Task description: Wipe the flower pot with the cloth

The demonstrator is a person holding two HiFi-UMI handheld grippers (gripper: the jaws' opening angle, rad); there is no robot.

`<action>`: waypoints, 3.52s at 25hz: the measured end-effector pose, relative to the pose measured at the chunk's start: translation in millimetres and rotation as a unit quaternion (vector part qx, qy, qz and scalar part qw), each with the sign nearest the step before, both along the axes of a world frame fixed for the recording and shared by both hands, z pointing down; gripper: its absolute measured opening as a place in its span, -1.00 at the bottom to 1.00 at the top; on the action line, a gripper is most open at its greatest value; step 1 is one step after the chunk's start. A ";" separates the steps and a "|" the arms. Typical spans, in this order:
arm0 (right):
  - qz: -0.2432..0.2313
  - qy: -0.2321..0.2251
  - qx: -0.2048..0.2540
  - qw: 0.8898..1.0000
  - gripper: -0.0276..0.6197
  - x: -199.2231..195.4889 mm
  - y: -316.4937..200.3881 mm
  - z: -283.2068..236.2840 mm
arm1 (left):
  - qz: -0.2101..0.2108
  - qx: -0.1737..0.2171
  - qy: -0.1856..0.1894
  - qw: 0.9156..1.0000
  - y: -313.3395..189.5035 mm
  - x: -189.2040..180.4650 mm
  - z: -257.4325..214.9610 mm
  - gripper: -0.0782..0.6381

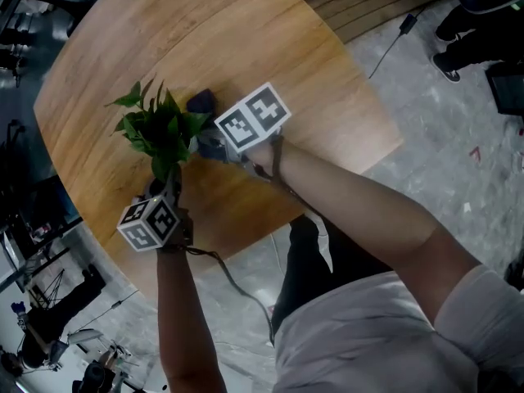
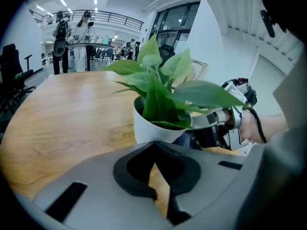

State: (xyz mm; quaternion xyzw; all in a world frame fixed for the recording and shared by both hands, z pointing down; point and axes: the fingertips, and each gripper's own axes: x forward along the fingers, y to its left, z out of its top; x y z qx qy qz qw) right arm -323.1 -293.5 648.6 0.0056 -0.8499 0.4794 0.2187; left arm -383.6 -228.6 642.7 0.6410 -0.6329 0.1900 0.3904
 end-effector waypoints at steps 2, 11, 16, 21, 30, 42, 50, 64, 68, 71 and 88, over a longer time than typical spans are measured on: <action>-0.011 0.010 -0.002 1.000 -0.78 2.7 14.8 9.6 | 0.002 -0.004 0.002 1.000 2.0 2.9 6.4 -0.77; 0.032 0.009 0.059 0.998 -0.78 4.8 -45.5 -20.8 | -0.032 -0.011 -0.013 0.999 3.8 -25.3 4.9 -0.77; -0.017 0.004 0.055 0.998 -0.78 -11.6 -24.3 -4.4 | -0.025 0.010 -0.003 1.000 -11.9 -14.7 8.0 -0.77; -0.040 0.009 0.055 0.998 -0.78 -15.9 3.1 11.2 | -0.015 0.007 0.007 1.000 -15.2 -4.2 20.8 -0.77; -0.020 -0.005 0.088 0.996 -0.78 26.9 19.5 -44.3 | -0.033 0.016 0.028 0.999 27.2 17.3 -6.1 -0.77; -0.023 -0.097 0.288 0.952 -0.78 83.0 66.7 -279.7 | -0.023 0.180 0.012 0.983 57.1 58.6 -226.7 -0.77; -0.006 -0.164 0.376 0.912 -0.78 107.8 102.0 -437.9 | -0.020 0.276 -0.017 0.961 88.7 81.3 -398.3 -0.77; 0.013 -0.212 0.453 0.866 -0.78 114.3 134.4 -537.9 | -0.036 0.380 -0.065 0.922 106.4 90.2 -518.6 -0.77; 0.023 -0.214 0.454 0.864 -0.78 111.6 134.6 -539.2 | -0.030 0.382 -0.074 0.921 103.5 90.5 -524.2 -0.77; 0.034 -0.213 0.461 0.861 -0.79 111.7 131.9 -540.5 | -0.030 0.388 -0.083 0.917 102.1 89.5 -528.4 -0.77; 0.075 -0.210 0.470 0.854 -0.79 113.0 128.9 -550.8 | -0.023 0.399 -0.087 0.912 103.4 82.0 -534.1 -0.77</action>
